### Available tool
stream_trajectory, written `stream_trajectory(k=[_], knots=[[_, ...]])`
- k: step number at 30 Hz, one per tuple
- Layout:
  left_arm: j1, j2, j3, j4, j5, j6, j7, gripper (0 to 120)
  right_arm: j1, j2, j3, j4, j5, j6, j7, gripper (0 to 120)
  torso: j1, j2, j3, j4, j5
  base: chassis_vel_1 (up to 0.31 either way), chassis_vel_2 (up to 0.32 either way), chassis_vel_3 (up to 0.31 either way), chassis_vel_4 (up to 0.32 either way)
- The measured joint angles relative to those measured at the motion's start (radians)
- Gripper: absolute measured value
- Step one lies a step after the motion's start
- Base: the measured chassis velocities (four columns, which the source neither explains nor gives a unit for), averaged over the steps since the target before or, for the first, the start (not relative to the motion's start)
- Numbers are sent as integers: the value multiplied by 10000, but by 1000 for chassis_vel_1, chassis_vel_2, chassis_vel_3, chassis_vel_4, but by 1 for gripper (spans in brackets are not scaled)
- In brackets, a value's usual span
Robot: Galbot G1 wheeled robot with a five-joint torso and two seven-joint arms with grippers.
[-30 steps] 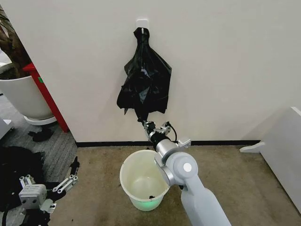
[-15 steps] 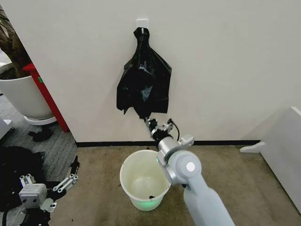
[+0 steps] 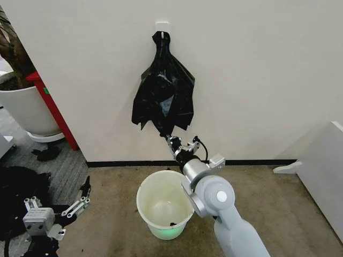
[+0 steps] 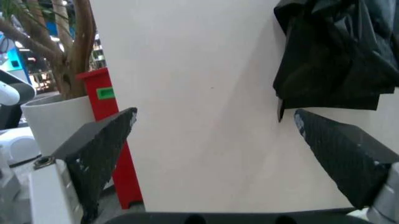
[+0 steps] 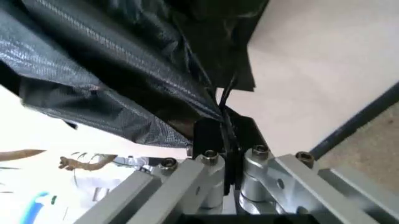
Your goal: Place the garbage bag over the trash bin.
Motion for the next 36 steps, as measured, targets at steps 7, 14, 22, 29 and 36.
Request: stream_trajectory(k=[7, 14, 22, 29, 36], knots=[[-26, 6, -7, -1, -32, 9, 4, 100, -315, 104, -38, -158, -263, -25, -96, 0, 0, 0, 0, 0, 0, 0, 0, 0, 0], [-34, -8, -7, 0, -33, 1, 9, 100, -604, 180, -40, -174, -435, -25, -173, 0, 0, 0, 0, 0, 0, 0, 0, 0, 0], [-36, 27, -12, 0, -39, -7, 11, 100, -914, 231, -41, -146, -598, -37, -279, 0, 0, 0, 0, 0, 0, 0, 0, 0, 0], [-18, 4, -28, 0, -38, -45, 19, 100, -944, 210, -41, -8, -633, -41, -283, 0, 0, 0, 0, 0, 0, 0, 0, 0, 0], [-3, 91, -72, 0, -58, -38, 12, 100, -308, 3, 47, 342, -573, -42, -173, 0, 0, 0, 0, 1, 1, 0, 0, 0, 0]])
